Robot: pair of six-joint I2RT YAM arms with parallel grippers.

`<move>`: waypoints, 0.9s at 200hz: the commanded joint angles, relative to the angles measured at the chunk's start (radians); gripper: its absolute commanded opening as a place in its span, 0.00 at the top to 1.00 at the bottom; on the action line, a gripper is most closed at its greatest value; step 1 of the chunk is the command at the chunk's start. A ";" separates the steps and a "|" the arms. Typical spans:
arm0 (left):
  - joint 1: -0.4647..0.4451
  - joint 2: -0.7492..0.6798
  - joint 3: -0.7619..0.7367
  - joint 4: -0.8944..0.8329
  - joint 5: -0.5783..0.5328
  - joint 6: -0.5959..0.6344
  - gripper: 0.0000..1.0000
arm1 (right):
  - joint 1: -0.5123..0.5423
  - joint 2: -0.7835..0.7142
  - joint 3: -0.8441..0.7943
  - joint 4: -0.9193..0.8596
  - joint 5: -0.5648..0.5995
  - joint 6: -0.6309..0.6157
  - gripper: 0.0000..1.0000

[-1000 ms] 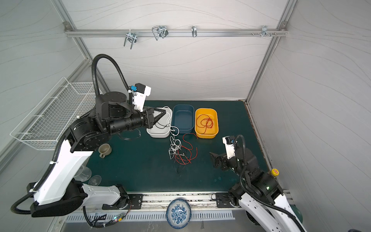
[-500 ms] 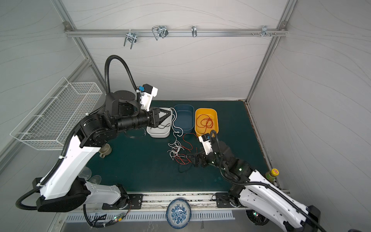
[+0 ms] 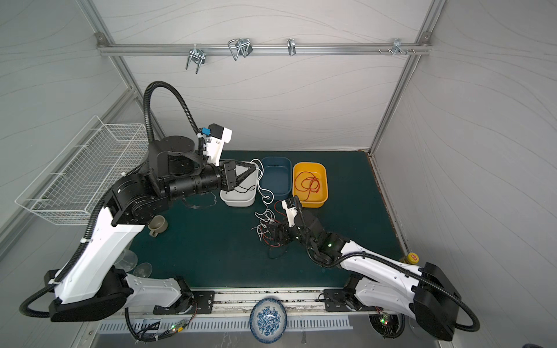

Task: Untangle the cables
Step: 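Raise the white wire with the left gripper while the right gripper holds the pile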

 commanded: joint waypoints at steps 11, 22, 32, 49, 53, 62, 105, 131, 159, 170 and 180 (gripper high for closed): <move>-0.008 -0.034 -0.010 0.083 0.002 -0.023 1.00 | 0.009 -0.007 -0.056 0.113 0.128 0.110 0.22; -0.009 -0.042 -0.025 0.099 0.008 -0.030 1.00 | 0.008 0.001 -0.058 0.126 0.139 0.125 0.24; -0.009 -0.047 -0.035 0.110 0.011 -0.036 1.00 | 0.008 0.014 -0.049 0.135 0.133 0.130 0.26; -0.011 -0.053 -0.043 0.119 0.013 -0.041 1.00 | 0.008 0.044 -0.040 0.166 0.121 0.140 0.27; -0.010 -0.055 -0.044 0.121 0.013 -0.042 1.00 | 0.008 0.053 -0.041 0.177 0.111 0.140 0.27; -0.010 -0.058 -0.046 0.126 0.013 -0.044 1.00 | 0.010 0.067 -0.044 0.209 0.096 0.142 0.28; -0.011 -0.073 -0.041 0.131 0.003 -0.042 1.00 | 0.010 0.064 -0.072 0.278 0.121 0.114 0.32; -0.012 -0.084 -0.037 0.147 0.007 -0.050 1.00 | 0.010 0.092 -0.068 0.306 0.080 0.073 0.49; -0.012 -0.105 -0.034 0.162 -0.002 -0.056 1.00 | 0.010 0.125 -0.084 0.329 0.075 0.084 0.70; -0.013 -0.115 -0.034 0.166 -0.002 -0.059 1.00 | 0.009 0.136 -0.086 0.329 0.078 0.084 0.77; -0.012 -0.122 -0.034 0.169 -0.003 -0.061 1.00 | 0.009 0.142 -0.087 0.327 0.084 0.082 0.85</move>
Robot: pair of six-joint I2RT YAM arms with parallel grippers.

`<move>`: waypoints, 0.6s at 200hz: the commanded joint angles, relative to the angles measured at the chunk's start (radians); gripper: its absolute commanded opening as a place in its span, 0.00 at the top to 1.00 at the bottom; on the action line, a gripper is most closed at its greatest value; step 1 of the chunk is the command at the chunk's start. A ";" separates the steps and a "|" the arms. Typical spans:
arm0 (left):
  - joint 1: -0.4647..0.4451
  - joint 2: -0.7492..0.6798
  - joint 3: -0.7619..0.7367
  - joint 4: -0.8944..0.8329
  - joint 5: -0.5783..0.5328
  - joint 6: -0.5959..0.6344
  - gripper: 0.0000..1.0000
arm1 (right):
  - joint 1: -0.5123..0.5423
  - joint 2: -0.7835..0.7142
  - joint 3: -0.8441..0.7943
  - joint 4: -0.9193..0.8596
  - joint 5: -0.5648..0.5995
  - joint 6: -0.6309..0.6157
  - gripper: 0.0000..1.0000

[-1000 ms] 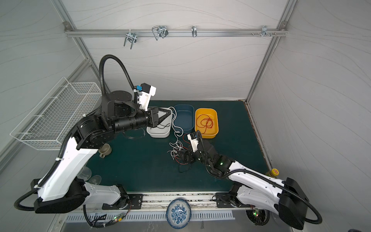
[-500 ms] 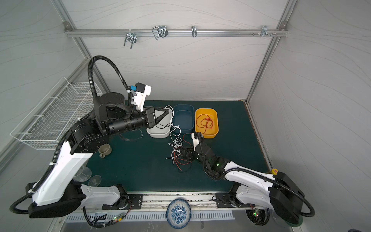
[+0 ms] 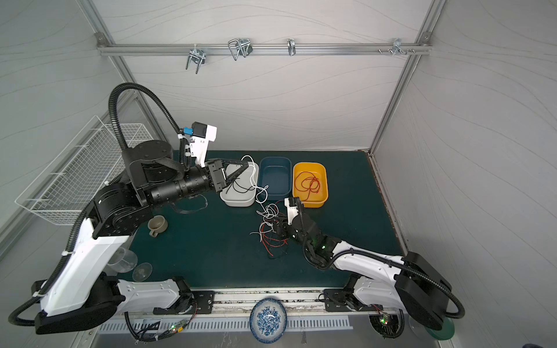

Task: Untangle the cables
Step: 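Raise the white wire with the left gripper while the right gripper holds the pile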

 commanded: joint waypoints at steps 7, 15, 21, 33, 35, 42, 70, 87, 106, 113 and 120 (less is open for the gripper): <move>-0.004 -0.037 0.016 0.073 -0.011 -0.015 1.00 | 0.005 0.018 -0.015 0.034 0.012 -0.002 0.90; -0.004 -0.044 0.020 0.070 -0.016 -0.010 1.00 | 0.005 0.016 -0.016 0.028 0.020 -0.002 0.93; -0.004 -0.048 0.027 0.063 -0.024 -0.006 1.00 | 0.005 0.016 -0.018 0.023 0.024 -0.002 0.94; -0.004 -0.055 0.041 0.047 -0.039 0.006 1.00 | 0.005 0.013 -0.020 0.006 0.035 0.002 0.95; -0.004 -0.057 0.043 0.045 -0.040 0.009 1.00 | 0.005 0.013 -0.021 0.003 0.035 0.001 0.95; -0.005 -0.059 0.054 0.033 -0.052 0.016 1.00 | 0.005 0.013 -0.026 -0.006 0.046 0.007 0.95; -0.004 -0.053 0.104 -0.027 -0.088 0.049 1.00 | -0.004 0.011 -0.057 -0.014 0.061 0.031 0.94; -0.004 -0.048 0.135 -0.051 -0.102 0.067 1.00 | -0.019 0.011 -0.065 -0.047 0.067 0.051 0.94; -0.005 -0.035 0.188 -0.093 -0.127 0.092 1.00 | -0.049 0.007 -0.085 -0.075 0.060 0.076 0.90; -0.004 -0.033 0.199 -0.104 -0.135 0.101 1.00 | -0.065 0.004 -0.096 -0.073 0.047 0.086 0.88; -0.004 -0.029 0.206 -0.114 -0.140 0.106 1.00 | -0.080 -0.002 -0.108 -0.066 0.030 0.089 0.88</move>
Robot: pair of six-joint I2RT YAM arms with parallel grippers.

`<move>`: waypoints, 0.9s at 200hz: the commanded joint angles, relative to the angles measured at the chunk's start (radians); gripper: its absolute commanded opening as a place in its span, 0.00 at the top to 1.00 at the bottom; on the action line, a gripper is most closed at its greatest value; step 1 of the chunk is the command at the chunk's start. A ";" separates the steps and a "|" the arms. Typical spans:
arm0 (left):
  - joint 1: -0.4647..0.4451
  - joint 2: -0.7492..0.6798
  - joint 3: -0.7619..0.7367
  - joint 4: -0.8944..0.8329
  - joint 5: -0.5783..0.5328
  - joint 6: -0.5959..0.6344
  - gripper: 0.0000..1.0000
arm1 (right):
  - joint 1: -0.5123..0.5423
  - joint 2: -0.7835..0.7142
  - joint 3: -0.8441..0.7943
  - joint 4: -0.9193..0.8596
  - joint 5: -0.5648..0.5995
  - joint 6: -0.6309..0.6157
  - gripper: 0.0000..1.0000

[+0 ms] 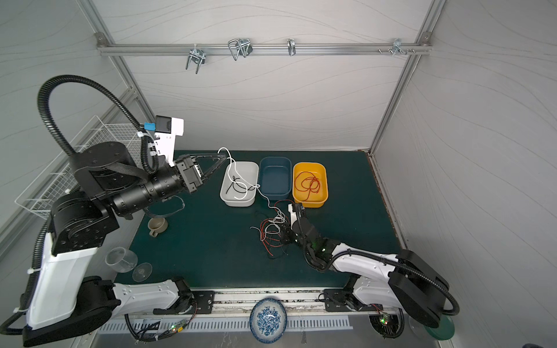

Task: Untangle the cables
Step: 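Raise the white wire with the left gripper while the right gripper holds the pile, then carry the white wire over the blue bin while the right gripper withdraws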

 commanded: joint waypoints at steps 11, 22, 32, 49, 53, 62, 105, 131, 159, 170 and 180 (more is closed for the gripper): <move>-0.004 0.008 0.057 -0.033 -0.054 0.052 1.00 | -0.053 -0.025 -0.043 -0.022 -0.019 0.045 0.87; -0.004 0.013 0.053 -0.039 -0.057 0.056 1.00 | -0.054 -0.038 -0.048 -0.025 -0.018 0.039 0.87; -0.005 0.018 0.068 -0.050 -0.067 0.069 1.00 | -0.057 -0.044 -0.051 -0.035 -0.017 0.034 0.86; -0.004 0.031 0.122 -0.078 -0.105 0.096 1.00 | -0.066 -0.049 -0.055 -0.058 -0.024 0.024 0.86; -0.004 0.031 0.127 -0.080 -0.108 0.099 1.00 | -0.066 -0.054 -0.056 -0.062 -0.024 0.020 0.86; -0.004 0.034 0.129 -0.075 -0.103 0.103 1.00 | -0.067 -0.063 -0.058 -0.071 -0.021 0.019 0.85; -0.005 0.057 0.067 -0.083 -0.091 0.118 1.00 | -0.073 -0.179 0.016 -0.208 -0.019 -0.039 0.69; -0.003 0.075 0.026 -0.077 -0.101 0.142 1.00 | -0.074 -0.286 0.102 -0.382 0.020 -0.089 0.54; -0.003 0.117 0.016 -0.083 -0.098 0.180 1.00 | -0.074 -0.395 0.178 -0.533 0.051 -0.142 0.36; -0.003 0.135 0.011 -0.080 -0.103 0.195 1.00 | -0.075 -0.430 0.208 -0.590 0.057 -0.159 0.30; -0.002 0.153 0.008 -0.074 -0.105 0.210 1.00 | -0.074 -0.459 0.239 -0.644 0.065 -0.177 0.27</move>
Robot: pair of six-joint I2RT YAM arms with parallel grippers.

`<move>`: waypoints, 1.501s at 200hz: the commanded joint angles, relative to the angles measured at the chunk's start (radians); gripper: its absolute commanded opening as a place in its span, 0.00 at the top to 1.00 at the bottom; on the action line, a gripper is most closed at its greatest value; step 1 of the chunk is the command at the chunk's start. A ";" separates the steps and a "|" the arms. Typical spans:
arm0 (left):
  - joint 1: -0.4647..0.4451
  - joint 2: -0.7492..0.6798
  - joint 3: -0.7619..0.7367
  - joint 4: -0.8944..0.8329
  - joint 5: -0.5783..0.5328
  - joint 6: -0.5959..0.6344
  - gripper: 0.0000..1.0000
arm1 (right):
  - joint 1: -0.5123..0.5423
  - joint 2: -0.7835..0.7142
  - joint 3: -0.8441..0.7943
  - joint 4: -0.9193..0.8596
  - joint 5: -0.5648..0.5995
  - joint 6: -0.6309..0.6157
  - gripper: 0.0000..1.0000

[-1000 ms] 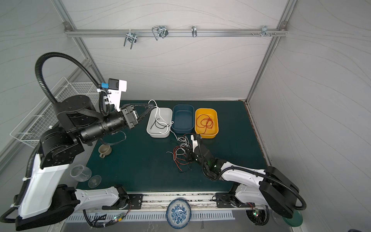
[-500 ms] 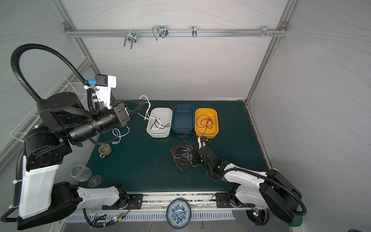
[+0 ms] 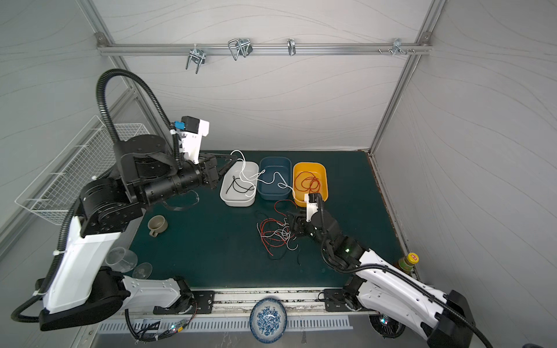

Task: Untangle the cables
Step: 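Carry the white wire over the blue bin while the right gripper withdraws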

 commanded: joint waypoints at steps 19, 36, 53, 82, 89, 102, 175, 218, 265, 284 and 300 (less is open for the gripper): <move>0.000 0.067 -0.005 0.030 -0.027 0.091 1.00 | -0.005 -0.107 0.109 -0.299 0.085 -0.088 0.18; 0.007 0.099 -0.001 0.045 -0.025 0.114 1.00 | -0.004 -0.155 0.137 -0.361 0.112 -0.118 0.13; 0.027 0.128 0.001 0.063 -0.002 0.127 1.00 | -0.004 -0.202 0.152 -0.407 0.131 -0.144 0.08; 0.098 0.166 -0.001 0.093 0.059 0.116 1.00 | -0.005 -0.278 0.176 -0.486 0.164 -0.194 0.01; 0.113 0.174 -0.002 0.101 0.069 0.114 1.00 | -0.004 -0.295 0.176 -0.499 0.173 -0.206 0.01; 0.130 0.195 0.003 0.109 0.079 0.116 1.00 | -0.004 -0.323 0.172 -0.516 0.183 -0.225 0.01; 0.161 0.331 0.033 0.168 0.105 0.146 1.00 | -0.004 -0.394 0.215 -0.649 0.198 -0.268 0.01; 0.190 0.423 0.072 0.195 0.101 0.161 1.00 | -0.003 -0.408 0.202 -0.698 0.200 -0.290 0.01; 0.230 0.529 0.141 0.201 0.119 0.152 1.00 | 0.019 -0.482 0.156 -0.671 0.201 -0.302 0.01; 0.238 0.570 0.157 0.208 0.127 0.153 1.00 | 0.020 -0.487 0.150 -0.667 0.197 -0.303 0.01; 0.243 0.608 0.175 0.207 0.130 0.155 1.00 | 0.020 -0.484 0.149 -0.667 0.195 -0.303 0.01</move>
